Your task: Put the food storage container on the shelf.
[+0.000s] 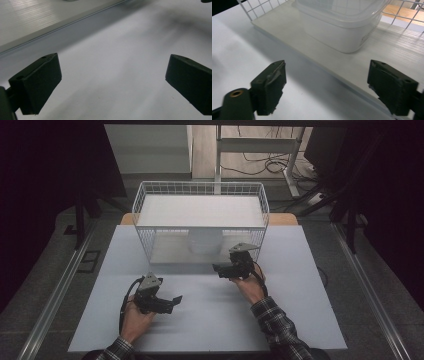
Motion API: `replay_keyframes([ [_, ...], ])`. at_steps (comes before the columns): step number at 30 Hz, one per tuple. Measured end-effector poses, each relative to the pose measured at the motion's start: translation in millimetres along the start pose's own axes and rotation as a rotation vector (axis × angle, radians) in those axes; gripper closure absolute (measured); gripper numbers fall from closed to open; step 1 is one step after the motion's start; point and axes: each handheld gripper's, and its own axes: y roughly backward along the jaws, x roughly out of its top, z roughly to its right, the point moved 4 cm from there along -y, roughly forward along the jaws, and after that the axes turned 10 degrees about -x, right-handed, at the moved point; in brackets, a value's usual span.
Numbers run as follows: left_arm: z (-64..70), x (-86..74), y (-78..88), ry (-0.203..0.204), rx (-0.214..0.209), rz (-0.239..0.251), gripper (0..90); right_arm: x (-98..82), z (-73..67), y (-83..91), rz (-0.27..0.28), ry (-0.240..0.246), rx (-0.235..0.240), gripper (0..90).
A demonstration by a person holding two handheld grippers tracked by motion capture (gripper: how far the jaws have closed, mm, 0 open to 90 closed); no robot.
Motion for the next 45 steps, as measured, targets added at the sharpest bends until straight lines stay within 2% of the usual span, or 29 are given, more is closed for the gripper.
replay_keyframes([
  [6,-0.2,0.4,0.8,0.007,-0.002,0.004,0.3,-0.2,-4.2,8.4,0.008,0.014,0.011,8.4],
  [14,0.6,0.8,1.4,0.012,-0.011,-0.002,0.9,-5.3,-8.2,22.5,-0.007,0.046,0.026,4.1],
  [45,1.3,-7.9,11.2,0.027,-0.001,-0.042,1.4,-34.2,-8.3,68.2,-0.015,0.077,0.061,0.0],
])
